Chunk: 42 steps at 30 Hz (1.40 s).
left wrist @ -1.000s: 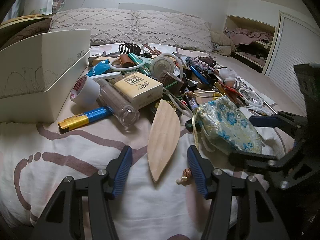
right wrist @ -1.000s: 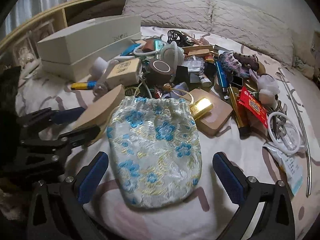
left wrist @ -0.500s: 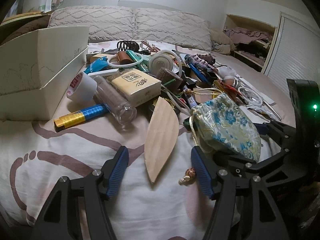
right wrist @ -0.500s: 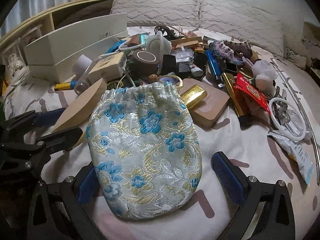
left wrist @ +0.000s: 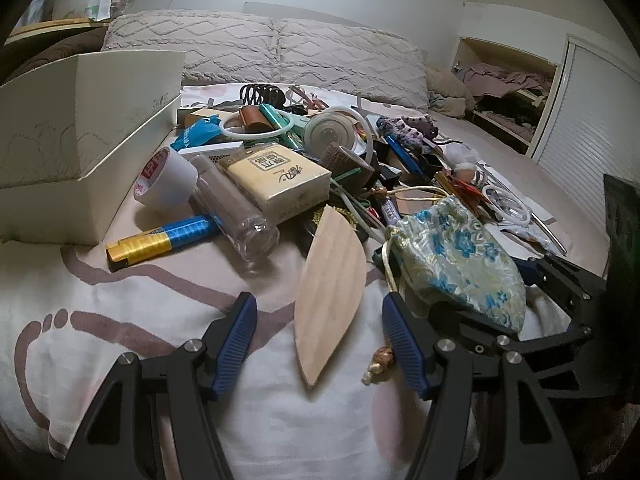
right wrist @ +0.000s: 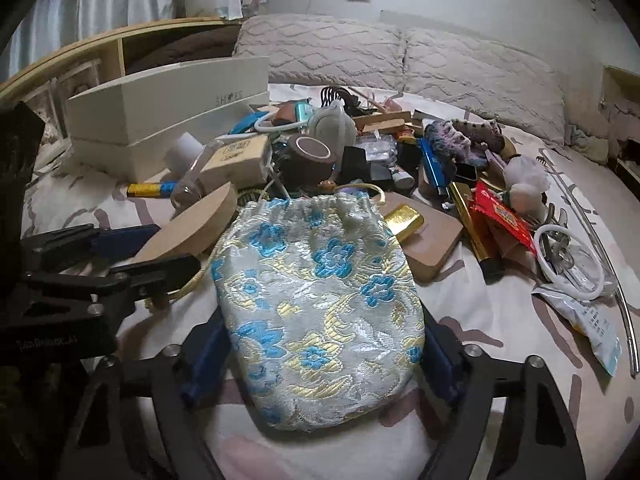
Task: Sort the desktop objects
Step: 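Lower the open right gripper onto the blue floral pouch, then close the right gripper on the floral pouch and lift it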
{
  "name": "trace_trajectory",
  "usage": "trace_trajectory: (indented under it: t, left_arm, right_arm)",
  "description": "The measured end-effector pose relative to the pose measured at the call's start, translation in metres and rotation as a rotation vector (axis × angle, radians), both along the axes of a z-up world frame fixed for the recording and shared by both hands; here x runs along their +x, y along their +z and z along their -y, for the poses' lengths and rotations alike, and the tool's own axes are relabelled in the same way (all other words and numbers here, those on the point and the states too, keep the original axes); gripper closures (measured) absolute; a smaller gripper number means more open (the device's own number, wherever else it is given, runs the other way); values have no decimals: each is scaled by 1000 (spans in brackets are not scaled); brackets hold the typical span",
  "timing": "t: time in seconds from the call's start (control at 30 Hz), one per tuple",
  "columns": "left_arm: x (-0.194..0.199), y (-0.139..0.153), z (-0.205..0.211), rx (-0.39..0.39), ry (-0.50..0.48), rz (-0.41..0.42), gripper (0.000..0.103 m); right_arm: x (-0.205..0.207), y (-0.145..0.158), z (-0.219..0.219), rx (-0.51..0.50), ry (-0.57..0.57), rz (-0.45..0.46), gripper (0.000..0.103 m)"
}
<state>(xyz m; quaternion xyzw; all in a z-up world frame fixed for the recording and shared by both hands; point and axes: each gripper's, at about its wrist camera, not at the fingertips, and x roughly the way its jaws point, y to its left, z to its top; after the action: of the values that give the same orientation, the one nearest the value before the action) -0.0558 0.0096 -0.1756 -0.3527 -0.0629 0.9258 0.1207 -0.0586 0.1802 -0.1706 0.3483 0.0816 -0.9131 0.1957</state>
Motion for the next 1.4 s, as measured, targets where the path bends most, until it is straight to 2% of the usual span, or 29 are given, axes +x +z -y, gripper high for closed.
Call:
trace_trajectory:
  t: [0.1, 0.27, 0.43, 0.63, 0.73, 0.87, 0.97, 1.17, 1.4]
  left_arm:
    - [-3, 1, 1, 6, 6, -5, 38]
    - [-4, 3, -3, -10, 4, -25, 38]
    - [-5, 2, -9, -38, -10, -38, 38]
    - [-5, 1, -14, -57, -20, -35, 50]
    - [-6, 1, -15, -64, -18, -35, 58]
    - [-6, 2, -13, -63, -11, -42, 69]
    - [-5, 3, -11, -53, -4, -45, 70]
    - [-2, 6, -9, -54, 1, -68, 71]
    - [3, 11, -6, -51, 14, -90, 71]
  right_arm:
    - [0, 2, -1, -37, 6, -3, 32]
    - [-1, 5, -7, -90, 7, -12, 59]
    - [-2, 6, -9, -118, 10, -3, 67]
    - [-3, 8, -16, -153, -8, -7, 69]
    - [-3, 9, -20, -174, -13, -1, 73]
    - [-4, 8, -20, -174, -11, 5, 73]
    - [-3, 9, -20, -177, -6, 5, 79]
    - [-3, 10, -23, -195, -10, 9, 85]
    - [-2, 14, -30, -198, -53, -14, 89]
